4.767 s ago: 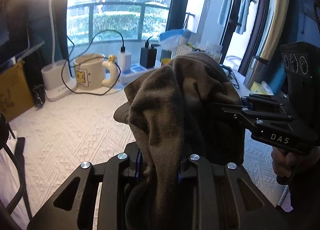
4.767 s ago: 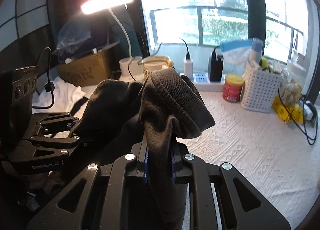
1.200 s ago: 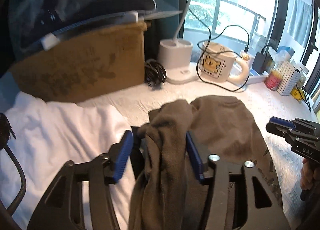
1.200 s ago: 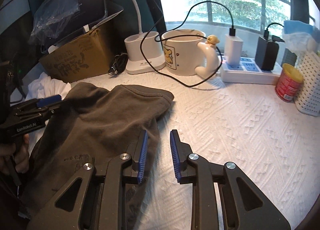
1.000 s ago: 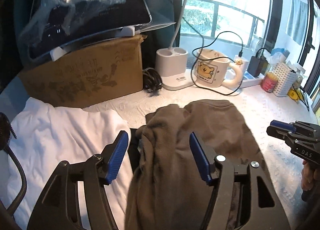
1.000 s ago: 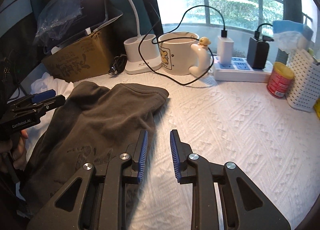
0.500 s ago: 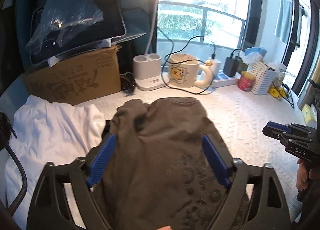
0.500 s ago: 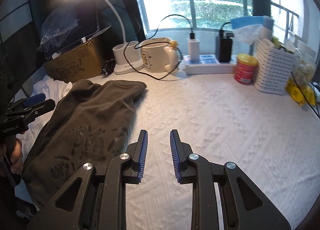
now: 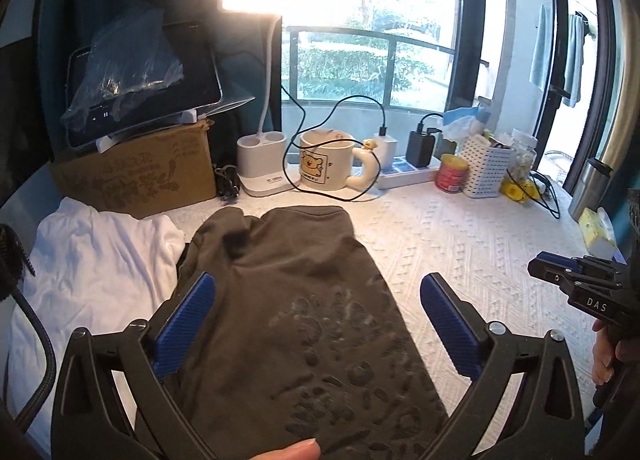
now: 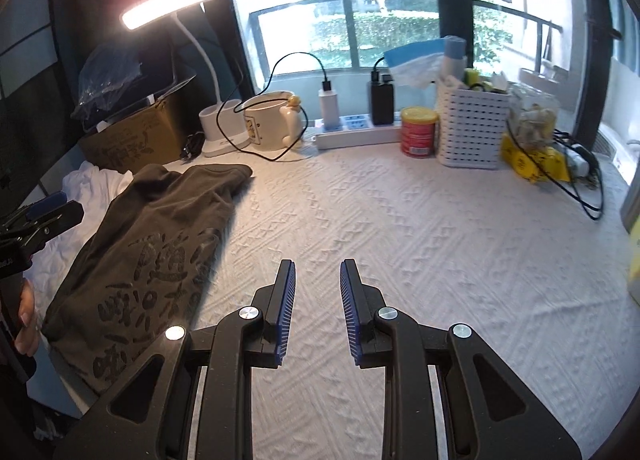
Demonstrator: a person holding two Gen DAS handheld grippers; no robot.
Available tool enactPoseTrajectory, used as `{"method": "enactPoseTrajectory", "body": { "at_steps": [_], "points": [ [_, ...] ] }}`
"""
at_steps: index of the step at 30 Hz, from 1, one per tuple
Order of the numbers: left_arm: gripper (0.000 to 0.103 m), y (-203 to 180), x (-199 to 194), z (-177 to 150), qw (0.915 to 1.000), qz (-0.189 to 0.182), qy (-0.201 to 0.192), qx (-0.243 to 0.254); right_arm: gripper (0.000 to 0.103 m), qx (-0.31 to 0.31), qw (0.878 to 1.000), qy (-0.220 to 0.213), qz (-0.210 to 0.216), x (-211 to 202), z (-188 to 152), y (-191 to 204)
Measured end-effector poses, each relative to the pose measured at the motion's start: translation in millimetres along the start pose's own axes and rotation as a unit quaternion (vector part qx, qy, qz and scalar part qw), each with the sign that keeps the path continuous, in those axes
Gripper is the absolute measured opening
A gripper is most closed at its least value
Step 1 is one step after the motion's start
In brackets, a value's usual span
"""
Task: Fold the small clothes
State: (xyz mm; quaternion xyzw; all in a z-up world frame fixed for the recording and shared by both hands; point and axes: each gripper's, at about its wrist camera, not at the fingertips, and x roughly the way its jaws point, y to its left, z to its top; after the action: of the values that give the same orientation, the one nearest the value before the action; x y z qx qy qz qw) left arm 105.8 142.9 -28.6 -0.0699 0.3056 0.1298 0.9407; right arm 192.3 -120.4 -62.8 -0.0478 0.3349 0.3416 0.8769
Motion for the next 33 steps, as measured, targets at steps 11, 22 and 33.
{"method": "enactPoseTrajectory", "body": {
  "at_steps": [11,22,33],
  "points": [
    [0.101,-20.5,-38.4,-8.5,0.9992,-0.011,-0.038,0.012,0.026,-0.002,1.000,-0.020,-0.020,-39.9,-12.5,3.8],
    [0.102,-34.5,-81.1,-9.2,0.9951,-0.021,-0.093,0.024,0.063,-0.005,0.997,-0.064,-0.035,-87.7,-17.2,10.4],
    [0.102,-52.0,-126.8,-9.5,0.9872,-0.045,-0.147,0.043,0.063,-0.009,0.991,-0.118,-0.056,-144.9,-20.8,17.6]
  ]
}}
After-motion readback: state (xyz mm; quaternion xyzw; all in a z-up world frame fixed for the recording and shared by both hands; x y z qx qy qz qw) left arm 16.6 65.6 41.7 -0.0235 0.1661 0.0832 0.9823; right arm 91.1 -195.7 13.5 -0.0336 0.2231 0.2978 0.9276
